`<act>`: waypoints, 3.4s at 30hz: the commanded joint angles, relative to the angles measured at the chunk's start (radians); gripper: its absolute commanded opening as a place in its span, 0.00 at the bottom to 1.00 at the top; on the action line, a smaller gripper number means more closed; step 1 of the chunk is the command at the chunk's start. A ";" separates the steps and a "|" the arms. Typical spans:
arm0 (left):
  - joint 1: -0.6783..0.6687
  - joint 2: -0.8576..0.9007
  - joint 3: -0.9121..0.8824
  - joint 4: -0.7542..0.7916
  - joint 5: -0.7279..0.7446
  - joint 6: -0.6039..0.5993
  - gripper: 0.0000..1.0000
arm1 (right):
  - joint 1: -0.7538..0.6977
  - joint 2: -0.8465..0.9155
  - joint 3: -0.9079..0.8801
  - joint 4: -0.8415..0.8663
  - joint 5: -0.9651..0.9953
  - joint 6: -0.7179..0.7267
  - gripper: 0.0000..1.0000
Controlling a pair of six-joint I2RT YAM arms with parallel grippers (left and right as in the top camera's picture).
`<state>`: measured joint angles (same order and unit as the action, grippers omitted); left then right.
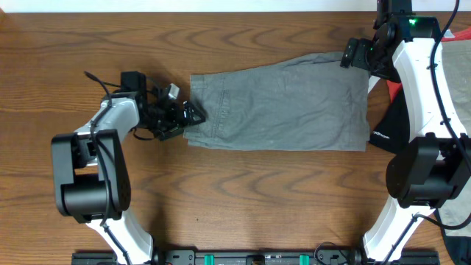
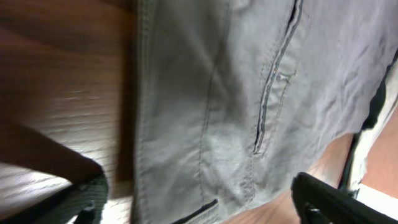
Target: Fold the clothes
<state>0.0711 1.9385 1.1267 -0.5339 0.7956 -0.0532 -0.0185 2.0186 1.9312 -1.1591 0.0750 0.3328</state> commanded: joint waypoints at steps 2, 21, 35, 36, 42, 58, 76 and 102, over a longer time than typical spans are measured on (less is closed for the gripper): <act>-0.028 0.084 -0.023 -0.009 -0.055 0.003 0.86 | -0.006 -0.003 -0.005 -0.001 0.000 0.014 0.99; -0.029 0.083 -0.023 0.008 -0.055 0.003 0.06 | -0.006 -0.003 -0.005 -0.001 0.000 0.014 0.99; 0.124 -0.095 -0.005 -0.143 -0.279 -0.004 0.06 | -0.006 -0.003 -0.005 -0.001 0.000 0.014 0.99; 0.134 -0.121 -0.001 -0.170 -0.308 0.006 0.06 | -0.006 -0.003 -0.005 -0.001 0.000 0.014 0.99; 0.159 -0.280 0.036 -0.324 -0.454 0.012 0.06 | -0.006 -0.003 -0.005 -0.001 0.000 0.014 0.99; 0.119 -0.453 0.438 -0.763 -0.501 0.057 0.06 | -0.006 -0.003 -0.005 -0.001 0.000 0.014 0.99; -0.318 -0.462 0.474 -0.782 -0.539 0.033 0.06 | -0.006 -0.003 -0.005 -0.001 0.000 0.014 0.99; 0.106 -0.252 0.442 -0.702 -0.781 -0.035 0.52 | -0.006 -0.003 -0.005 -0.001 0.000 0.014 0.99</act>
<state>0.1680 1.6482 1.5787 -1.2156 0.0242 -0.0826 -0.0185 2.0186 1.9308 -1.1591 0.0753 0.3328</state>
